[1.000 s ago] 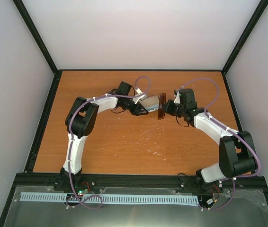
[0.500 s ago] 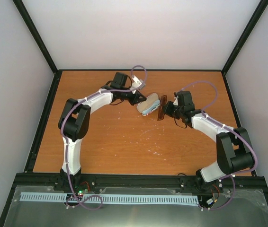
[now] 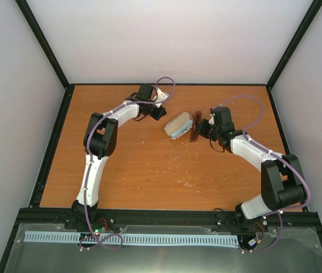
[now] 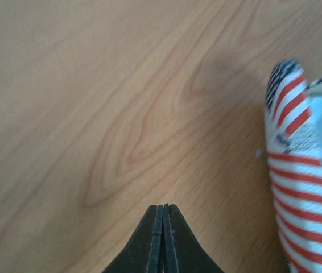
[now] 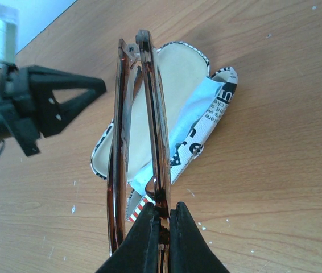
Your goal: Organize the sunglasses
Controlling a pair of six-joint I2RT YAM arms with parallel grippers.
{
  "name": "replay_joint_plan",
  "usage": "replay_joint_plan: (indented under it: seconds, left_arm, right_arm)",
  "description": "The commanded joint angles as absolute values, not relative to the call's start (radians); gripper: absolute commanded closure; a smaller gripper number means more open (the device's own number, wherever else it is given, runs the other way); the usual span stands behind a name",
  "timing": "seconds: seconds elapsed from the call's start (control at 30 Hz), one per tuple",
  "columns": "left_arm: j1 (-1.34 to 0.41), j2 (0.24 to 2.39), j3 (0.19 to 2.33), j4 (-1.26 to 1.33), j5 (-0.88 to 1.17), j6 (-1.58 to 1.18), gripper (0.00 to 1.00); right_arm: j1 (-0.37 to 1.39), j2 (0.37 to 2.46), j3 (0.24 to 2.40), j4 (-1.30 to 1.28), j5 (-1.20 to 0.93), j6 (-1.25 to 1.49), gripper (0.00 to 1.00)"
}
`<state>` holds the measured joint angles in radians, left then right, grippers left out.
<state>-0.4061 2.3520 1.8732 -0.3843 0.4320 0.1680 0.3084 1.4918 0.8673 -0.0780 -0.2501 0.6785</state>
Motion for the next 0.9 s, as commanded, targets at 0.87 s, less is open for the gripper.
replay_joint_plan:
  seconds: [0.87]
  left_arm:
    - [-0.457,2.321,1.859,-0.461,0.597,0.140,0.95]
  right_arm:
    - [0.314,1.567,0.870,0.066,-0.270,0.786,0.97]
